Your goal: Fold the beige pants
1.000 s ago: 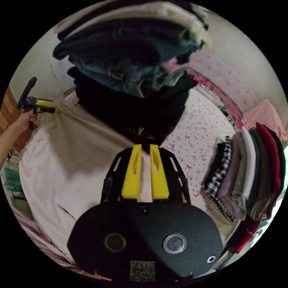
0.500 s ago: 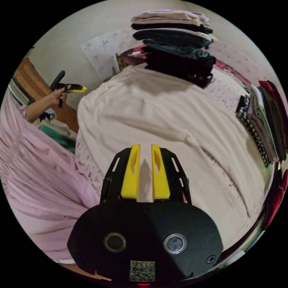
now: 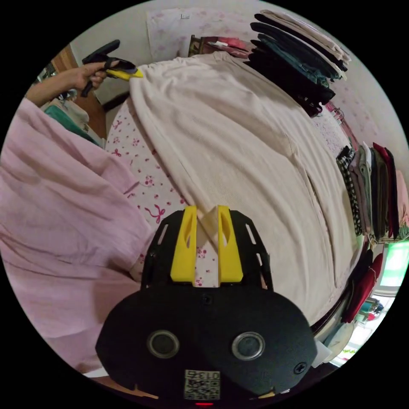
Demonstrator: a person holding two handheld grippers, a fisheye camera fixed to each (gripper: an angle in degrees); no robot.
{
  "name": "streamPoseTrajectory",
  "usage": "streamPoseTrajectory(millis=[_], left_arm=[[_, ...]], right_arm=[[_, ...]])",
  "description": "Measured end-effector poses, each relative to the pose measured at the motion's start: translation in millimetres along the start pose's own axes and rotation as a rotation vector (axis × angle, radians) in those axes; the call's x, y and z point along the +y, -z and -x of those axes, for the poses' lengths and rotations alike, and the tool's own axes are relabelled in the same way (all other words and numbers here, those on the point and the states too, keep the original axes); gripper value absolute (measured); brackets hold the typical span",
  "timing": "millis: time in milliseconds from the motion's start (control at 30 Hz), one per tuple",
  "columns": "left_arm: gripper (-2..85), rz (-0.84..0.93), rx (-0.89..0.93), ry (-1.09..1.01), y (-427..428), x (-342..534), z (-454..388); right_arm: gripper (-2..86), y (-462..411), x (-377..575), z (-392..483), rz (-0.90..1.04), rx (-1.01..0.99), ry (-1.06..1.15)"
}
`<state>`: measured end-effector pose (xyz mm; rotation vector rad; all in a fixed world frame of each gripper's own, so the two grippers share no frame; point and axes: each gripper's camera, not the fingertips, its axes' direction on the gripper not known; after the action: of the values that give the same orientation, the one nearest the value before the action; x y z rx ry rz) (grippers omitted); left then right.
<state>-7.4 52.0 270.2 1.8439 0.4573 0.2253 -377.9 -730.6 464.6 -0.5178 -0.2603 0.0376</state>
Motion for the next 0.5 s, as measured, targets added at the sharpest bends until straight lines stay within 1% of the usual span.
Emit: streamPoseTrajectory(millis=[100, 200, 333, 433, 500], left_arm=[[5.1, 0.039, -0.079, -0.048, -8, -5, -17], [4.2, 0.029, -0.076, -0.115, -4, -2, -39], [3.9, -0.011, -0.093, -0.186, 4, 13, -67], [4.4, 0.029, -0.137, -0.178, -21, 21, -65], [5.2, 0.081, -0.162, -0.124, -48, 25, -53]], right_arm=[[4.2, -1, 16, -4, -0.005, -0.050, -0.024], [2.9, 5, 37, -4, 0.002, -0.048, -0.029], [2.1, 39, 75, -2, -0.078, -0.004, -0.050], [2.1, 40, 98, -4, -0.102, -0.051, -0.084], [2.2, 18, 115, 0, -0.057, -0.083, -0.080]])
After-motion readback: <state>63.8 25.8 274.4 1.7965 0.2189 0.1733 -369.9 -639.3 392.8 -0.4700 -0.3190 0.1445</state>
